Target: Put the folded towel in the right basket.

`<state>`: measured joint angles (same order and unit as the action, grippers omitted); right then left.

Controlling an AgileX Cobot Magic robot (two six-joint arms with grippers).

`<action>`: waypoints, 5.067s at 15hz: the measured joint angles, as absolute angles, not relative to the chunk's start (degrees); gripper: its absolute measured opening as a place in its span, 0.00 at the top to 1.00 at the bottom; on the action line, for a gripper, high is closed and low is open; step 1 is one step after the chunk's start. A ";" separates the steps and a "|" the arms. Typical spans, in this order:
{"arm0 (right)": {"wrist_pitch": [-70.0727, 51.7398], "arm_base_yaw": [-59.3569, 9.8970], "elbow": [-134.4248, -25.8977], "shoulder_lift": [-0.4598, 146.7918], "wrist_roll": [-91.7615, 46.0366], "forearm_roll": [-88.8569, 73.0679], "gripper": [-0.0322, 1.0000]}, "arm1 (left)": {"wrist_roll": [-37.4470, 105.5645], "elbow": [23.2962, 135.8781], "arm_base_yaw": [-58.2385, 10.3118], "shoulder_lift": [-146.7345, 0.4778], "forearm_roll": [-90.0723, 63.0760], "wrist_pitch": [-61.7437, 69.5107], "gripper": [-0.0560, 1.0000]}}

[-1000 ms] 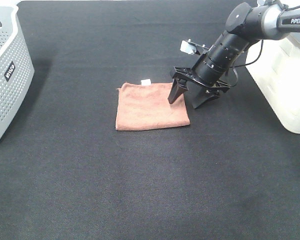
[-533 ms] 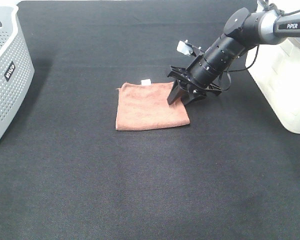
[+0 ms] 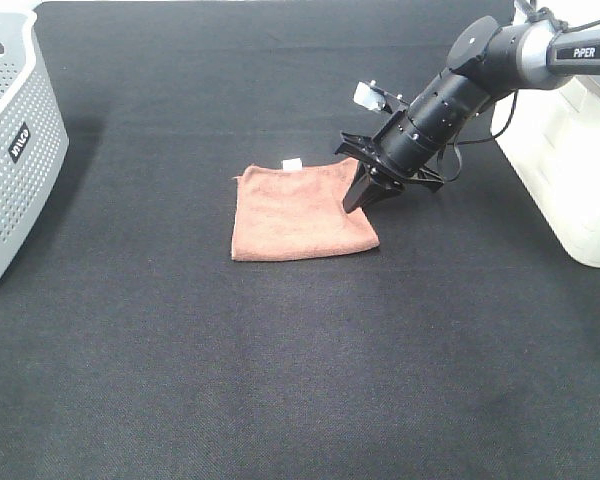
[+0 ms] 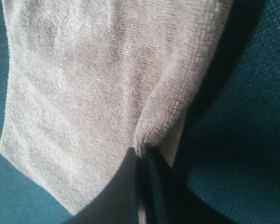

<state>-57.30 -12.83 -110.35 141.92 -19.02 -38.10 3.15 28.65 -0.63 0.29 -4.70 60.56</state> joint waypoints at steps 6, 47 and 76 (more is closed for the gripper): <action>-58.33 -14.44 -110.35 137.74 -19.08 -35.64 0.97 | 3.15 28.65 -0.63 0.29 -4.70 60.56 0.12; -69.61 17.59 -128.57 121.41 -7.10 -13.29 0.69 | 3.15 28.65 -0.63 0.29 -4.70 60.56 0.12; -69.50 1.15 -52.25 53.97 -1.95 -5.84 0.29 | 3.15 28.65 -0.63 0.29 -4.70 60.56 0.12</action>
